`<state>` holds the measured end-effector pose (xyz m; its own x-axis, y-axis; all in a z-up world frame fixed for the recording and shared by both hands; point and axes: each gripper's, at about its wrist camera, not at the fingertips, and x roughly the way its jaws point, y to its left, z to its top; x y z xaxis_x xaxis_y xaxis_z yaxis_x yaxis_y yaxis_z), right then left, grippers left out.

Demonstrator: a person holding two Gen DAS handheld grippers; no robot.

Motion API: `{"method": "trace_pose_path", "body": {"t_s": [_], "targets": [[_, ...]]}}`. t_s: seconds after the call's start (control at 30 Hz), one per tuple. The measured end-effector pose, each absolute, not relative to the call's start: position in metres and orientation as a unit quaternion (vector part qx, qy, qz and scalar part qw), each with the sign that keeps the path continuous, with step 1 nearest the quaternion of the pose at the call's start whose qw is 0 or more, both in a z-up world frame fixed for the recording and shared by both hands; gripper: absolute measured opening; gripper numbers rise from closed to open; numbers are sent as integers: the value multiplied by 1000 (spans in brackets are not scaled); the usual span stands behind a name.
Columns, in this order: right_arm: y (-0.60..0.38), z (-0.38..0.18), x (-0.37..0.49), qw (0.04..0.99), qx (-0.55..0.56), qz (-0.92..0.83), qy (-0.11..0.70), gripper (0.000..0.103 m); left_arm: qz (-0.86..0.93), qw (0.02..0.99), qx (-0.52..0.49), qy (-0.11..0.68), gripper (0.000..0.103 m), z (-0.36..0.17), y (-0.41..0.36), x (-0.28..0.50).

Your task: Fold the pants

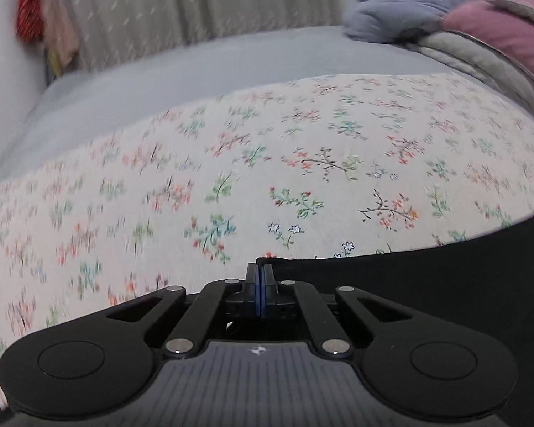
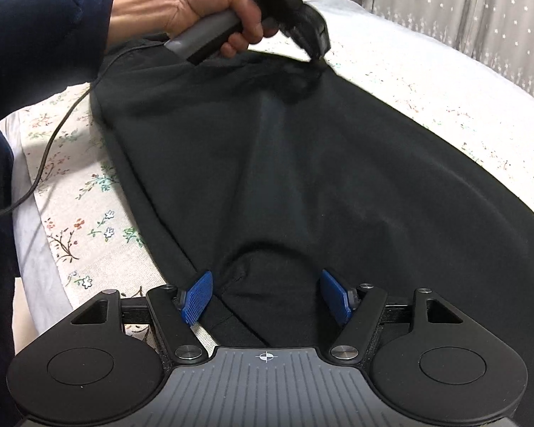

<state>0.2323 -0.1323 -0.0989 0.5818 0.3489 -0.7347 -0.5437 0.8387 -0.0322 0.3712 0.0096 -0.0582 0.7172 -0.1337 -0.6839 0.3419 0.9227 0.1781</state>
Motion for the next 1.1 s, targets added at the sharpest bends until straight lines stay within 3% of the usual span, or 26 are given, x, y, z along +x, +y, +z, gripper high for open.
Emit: {"method": "trace_pose_path", "body": {"t_s": [0.1,0.2,0.5,0.63,0.8,0.9,1.0,1.1], "targets": [[-133,-99,233,879,-127,254,382,68,-106,910,171,363,27,-76,6,369],[-132,-98,234,880,-123,253,382,69,-84,925,131,346,53,-62,25,357],[-154,-77,238,900,-64,248,353,69,-17,931,2,366,62,-23,108,275],[-154,-71,238,908,-46,256,329,64,16,915,-22,404,62,-48,132,240],[-140,-86,234,884,-97,276,364,42,97,906,-39,409,62,-69,186,217],[-135,-97,230,874,-127,282,374,39,140,904,-61,398,61,-73,225,204],[-136,-96,230,865,-119,290,391,30,156,904,-108,384,47,-73,253,193],[-132,-94,224,862,-141,293,389,29,149,903,-117,384,45,-72,258,187]]}}
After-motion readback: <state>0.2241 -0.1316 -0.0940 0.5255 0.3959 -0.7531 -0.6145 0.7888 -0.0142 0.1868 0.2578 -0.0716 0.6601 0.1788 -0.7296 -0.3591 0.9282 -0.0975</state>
